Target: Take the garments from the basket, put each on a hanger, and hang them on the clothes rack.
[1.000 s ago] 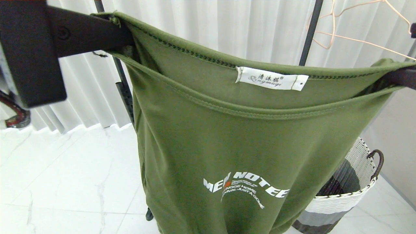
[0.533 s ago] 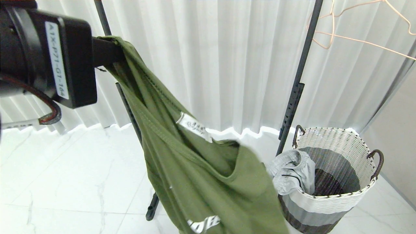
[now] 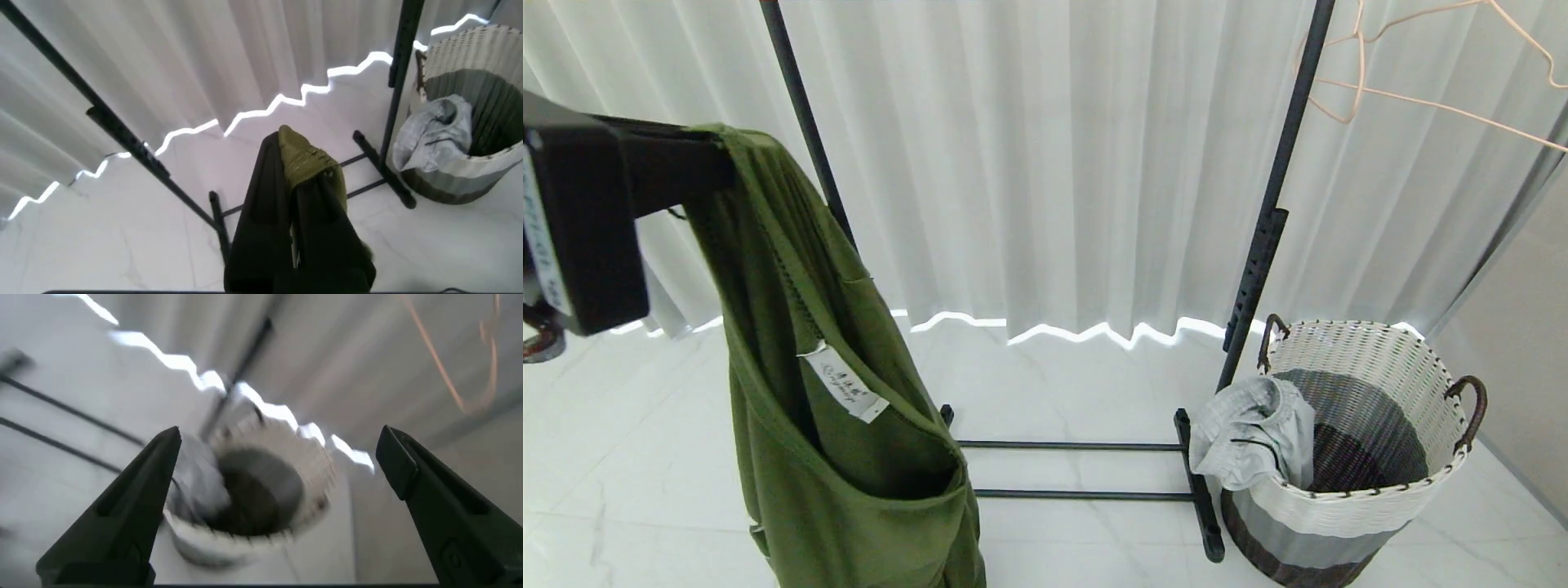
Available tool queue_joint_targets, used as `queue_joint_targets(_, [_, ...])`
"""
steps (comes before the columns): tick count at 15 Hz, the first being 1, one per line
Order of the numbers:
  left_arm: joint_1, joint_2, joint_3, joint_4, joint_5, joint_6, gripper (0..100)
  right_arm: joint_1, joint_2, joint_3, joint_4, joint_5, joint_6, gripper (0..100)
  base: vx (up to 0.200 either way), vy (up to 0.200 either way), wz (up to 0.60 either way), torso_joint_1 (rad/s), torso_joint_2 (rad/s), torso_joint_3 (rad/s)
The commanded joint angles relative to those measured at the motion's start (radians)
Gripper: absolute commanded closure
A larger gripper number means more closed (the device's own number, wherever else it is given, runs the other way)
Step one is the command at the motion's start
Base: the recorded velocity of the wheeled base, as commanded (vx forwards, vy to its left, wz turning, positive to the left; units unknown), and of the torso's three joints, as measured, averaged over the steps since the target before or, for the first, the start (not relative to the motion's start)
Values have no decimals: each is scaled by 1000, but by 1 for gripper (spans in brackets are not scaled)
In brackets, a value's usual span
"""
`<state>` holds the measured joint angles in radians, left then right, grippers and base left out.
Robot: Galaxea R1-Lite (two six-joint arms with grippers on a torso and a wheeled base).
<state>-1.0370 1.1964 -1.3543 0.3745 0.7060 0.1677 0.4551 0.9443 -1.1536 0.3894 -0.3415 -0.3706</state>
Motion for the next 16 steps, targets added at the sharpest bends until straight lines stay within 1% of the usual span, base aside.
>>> queue_joint_targets(1, [25, -50, 21, 0, 6, 6, 100, -170, -35, 75, 20, 32, -11, 0, 0, 0, 0, 0, 0, 0])
queue_joint_targets(3, [86, -70, 23, 0, 6, 9, 100, -214, -35, 75, 19, 36, -27, 0, 0, 0, 0, 0, 0, 0])
queue_joint_targets(6, [91, -97, 30, 0, 6, 26, 100, -217, -35, 75, 20, 30, -27, 0, 0, 0, 0, 0, 0, 0])
queue_joint_targets(9, [157, -116, 52, 0, 3, 39, 100, -217, -32, 74, 19, 32, -33, 0, 0, 0, 0, 0, 0, 0])
queue_joint_targets(11, [161, -120, 52, -2, 0, 55, 100, -217, -35, 74, 19, 30, -31, 0, 0, 0, 0, 0, 0, 0])
queue_joint_targets(16, [161, -123, 69, -3, -2, 53, 100, -217, -39, 75, 19, 30, -27, 0, 0, 0, 0, 0, 0, 0])
